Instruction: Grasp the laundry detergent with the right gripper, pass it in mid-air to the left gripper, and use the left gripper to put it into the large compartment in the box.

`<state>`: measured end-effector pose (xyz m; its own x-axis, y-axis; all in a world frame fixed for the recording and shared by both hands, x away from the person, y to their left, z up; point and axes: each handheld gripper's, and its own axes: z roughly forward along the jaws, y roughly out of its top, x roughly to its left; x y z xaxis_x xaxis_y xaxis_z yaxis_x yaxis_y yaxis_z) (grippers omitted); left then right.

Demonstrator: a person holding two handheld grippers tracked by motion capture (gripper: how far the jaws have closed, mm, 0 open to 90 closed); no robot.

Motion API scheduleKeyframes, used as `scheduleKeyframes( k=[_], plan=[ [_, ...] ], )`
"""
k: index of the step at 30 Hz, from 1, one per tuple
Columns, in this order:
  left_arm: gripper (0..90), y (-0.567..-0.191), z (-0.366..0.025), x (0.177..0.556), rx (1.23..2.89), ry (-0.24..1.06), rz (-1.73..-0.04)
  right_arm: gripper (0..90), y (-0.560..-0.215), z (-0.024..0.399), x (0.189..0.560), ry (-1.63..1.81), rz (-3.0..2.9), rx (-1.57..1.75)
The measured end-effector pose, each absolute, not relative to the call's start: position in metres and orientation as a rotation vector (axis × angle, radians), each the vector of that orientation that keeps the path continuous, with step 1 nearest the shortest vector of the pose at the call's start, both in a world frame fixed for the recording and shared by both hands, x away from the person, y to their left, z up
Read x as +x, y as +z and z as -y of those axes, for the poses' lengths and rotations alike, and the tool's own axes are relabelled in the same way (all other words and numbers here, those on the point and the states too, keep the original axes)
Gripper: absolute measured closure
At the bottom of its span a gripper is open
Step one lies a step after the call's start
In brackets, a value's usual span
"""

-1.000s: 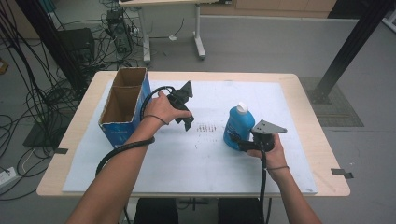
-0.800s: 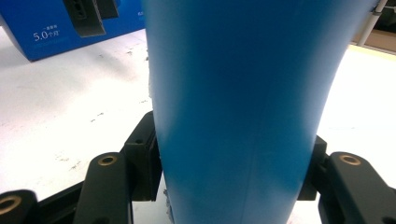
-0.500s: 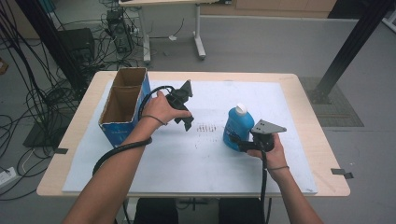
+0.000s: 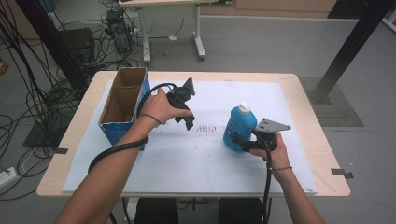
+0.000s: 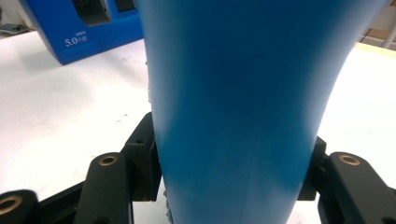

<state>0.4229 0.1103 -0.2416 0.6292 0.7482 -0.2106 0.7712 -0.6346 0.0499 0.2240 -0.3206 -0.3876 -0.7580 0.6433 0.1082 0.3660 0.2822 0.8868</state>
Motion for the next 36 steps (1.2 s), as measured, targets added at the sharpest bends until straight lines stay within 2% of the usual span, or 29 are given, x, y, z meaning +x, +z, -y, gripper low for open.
scheduleKeyframes(
  k=[13,20,22,36],
  plan=[
    [9.7,-0.202,-0.108,0.394,2.750,-0.180,-1.081,41.4,-0.382,0.327,0.231,1.538,-2.314,0.895],
    [9.7,-0.190,-0.112,0.381,2.766,-0.175,-0.994,41.4,-0.376,0.329,0.238,1.565,-2.361,0.849],
    [9.7,-0.187,-0.115,0.380,2.757,-0.212,-0.965,41.5,-0.375,0.329,0.240,1.570,-2.372,0.828],
    [9.3,-0.158,-0.113,0.358,2.803,-0.172,-0.771,41.6,-0.361,0.320,0.249,1.581,-2.466,0.716]
  ],
)
